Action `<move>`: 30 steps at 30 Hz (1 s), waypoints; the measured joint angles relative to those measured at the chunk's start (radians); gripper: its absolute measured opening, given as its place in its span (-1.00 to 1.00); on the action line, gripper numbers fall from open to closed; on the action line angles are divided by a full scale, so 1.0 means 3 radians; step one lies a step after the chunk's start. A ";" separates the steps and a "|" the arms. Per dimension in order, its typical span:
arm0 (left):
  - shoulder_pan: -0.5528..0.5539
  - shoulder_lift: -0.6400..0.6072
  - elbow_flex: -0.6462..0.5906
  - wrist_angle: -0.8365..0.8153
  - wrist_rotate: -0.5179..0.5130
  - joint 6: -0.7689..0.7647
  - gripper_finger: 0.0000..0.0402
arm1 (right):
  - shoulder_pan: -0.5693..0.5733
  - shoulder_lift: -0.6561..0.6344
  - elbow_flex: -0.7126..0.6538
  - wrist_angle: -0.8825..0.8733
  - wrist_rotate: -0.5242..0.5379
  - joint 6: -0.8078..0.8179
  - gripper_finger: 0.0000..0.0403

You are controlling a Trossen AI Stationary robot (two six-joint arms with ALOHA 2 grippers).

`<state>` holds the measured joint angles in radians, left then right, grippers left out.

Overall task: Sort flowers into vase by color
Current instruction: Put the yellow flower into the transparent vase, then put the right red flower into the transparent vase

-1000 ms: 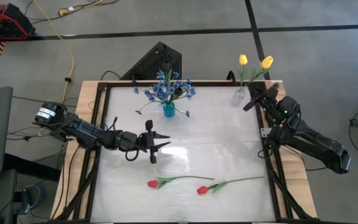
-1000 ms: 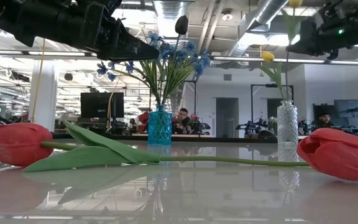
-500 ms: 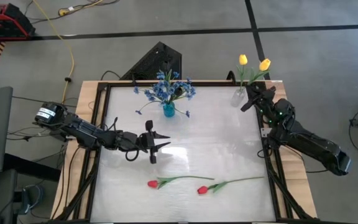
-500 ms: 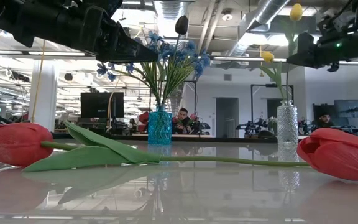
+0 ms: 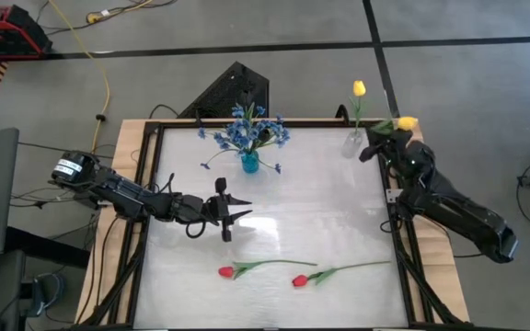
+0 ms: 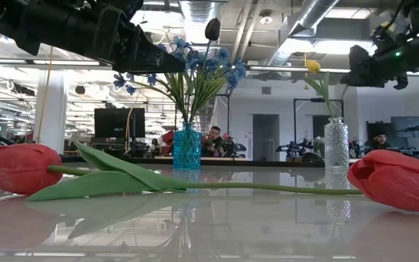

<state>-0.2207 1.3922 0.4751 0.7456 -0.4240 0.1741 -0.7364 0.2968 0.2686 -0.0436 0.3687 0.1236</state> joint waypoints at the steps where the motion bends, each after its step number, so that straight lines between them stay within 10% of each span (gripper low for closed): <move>1: 0.0000 0.0000 0.0000 0.0000 -0.0001 -0.0002 -0.57 | 0.0001 0.0014 0.0046 -0.0114 -0.0002 0.0031 -0.28; 30: 0.0000 0.0000 0.0000 0.0003 0.0206 -0.0072 -0.57 | -0.0001 0.1870 0.1594 -0.2359 -0.0367 0.0131 0.02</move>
<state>-0.2207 1.3922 0.4751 0.7464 -0.3622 0.1525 -0.7368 0.8579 0.7467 -0.7512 0.2587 0.1629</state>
